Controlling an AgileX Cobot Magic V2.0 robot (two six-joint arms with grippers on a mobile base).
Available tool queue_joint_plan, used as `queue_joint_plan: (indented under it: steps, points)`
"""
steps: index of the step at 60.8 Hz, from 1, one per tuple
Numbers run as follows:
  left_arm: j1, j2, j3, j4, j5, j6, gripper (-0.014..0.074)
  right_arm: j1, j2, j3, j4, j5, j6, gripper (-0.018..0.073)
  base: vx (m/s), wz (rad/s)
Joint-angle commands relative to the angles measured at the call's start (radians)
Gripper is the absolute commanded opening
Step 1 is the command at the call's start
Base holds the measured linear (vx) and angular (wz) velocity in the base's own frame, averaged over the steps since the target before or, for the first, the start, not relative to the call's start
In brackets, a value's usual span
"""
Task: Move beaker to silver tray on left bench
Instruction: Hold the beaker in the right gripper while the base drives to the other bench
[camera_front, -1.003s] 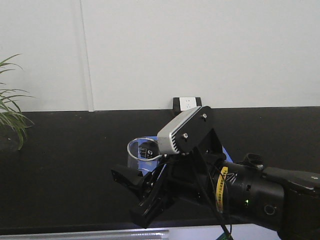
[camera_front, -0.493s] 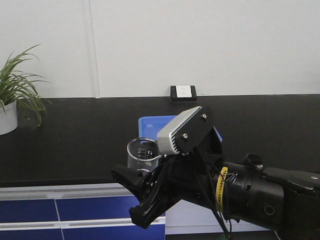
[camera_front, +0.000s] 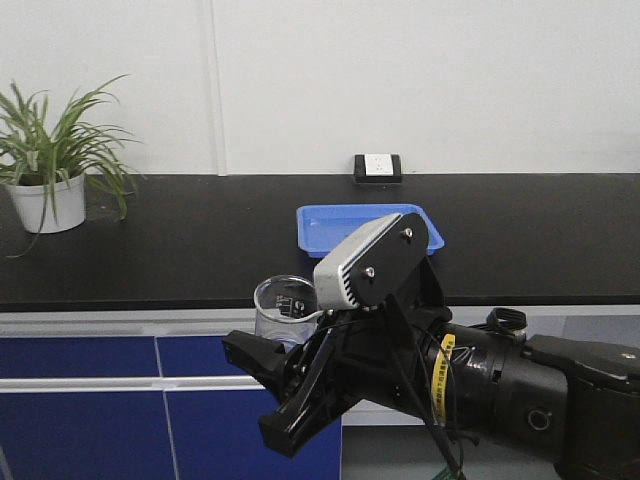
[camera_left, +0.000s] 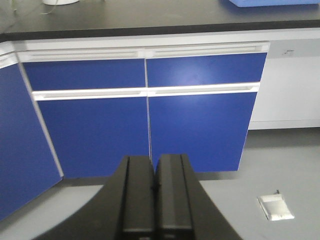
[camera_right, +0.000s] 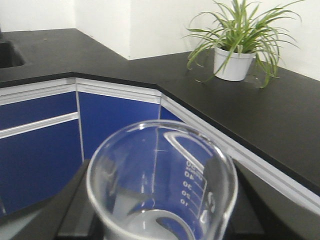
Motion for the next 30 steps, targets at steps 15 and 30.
queue_joint_plan:
  steps: [15, 30]
  points:
    - [-0.003, -0.006, 0.02, -0.008, -0.079, -0.001, 0.0001, -0.002, -0.038, -0.032, 0.026, -0.021, -0.002, -0.0011, -0.22, 0.2]
    - [-0.003, -0.006, 0.02, -0.008, -0.079, -0.001, 0.0001, -0.002, -0.038, -0.032, 0.026, -0.021, -0.001, -0.0011, -0.11, 0.42]
